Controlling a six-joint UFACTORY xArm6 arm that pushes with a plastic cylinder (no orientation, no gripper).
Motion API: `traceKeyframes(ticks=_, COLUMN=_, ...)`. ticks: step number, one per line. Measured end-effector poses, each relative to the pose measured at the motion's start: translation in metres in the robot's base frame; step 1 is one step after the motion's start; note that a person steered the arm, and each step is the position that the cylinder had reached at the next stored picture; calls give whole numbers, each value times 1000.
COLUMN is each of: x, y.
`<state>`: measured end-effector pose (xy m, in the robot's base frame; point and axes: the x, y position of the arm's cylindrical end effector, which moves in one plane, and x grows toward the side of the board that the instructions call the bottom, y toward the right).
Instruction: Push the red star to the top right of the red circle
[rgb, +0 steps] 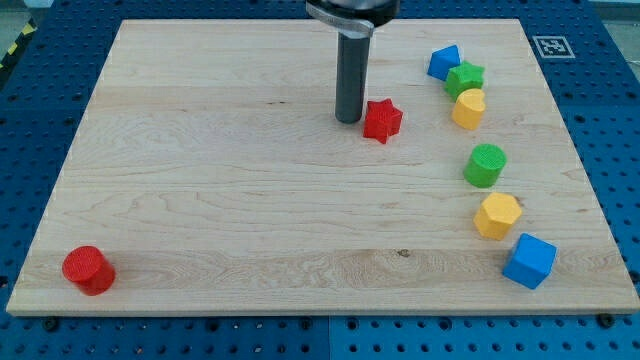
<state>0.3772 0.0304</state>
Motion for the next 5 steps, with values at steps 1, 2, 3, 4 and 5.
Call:
traceKeyframes(ticks=1, x=-26, y=13)
traceKeyframes(ticks=2, x=-18, y=45)
traceKeyframes(ticks=3, x=2, y=46)
traceKeyframes(ticks=4, x=21, y=49)
traceKeyframes(ticks=5, x=39, y=73)
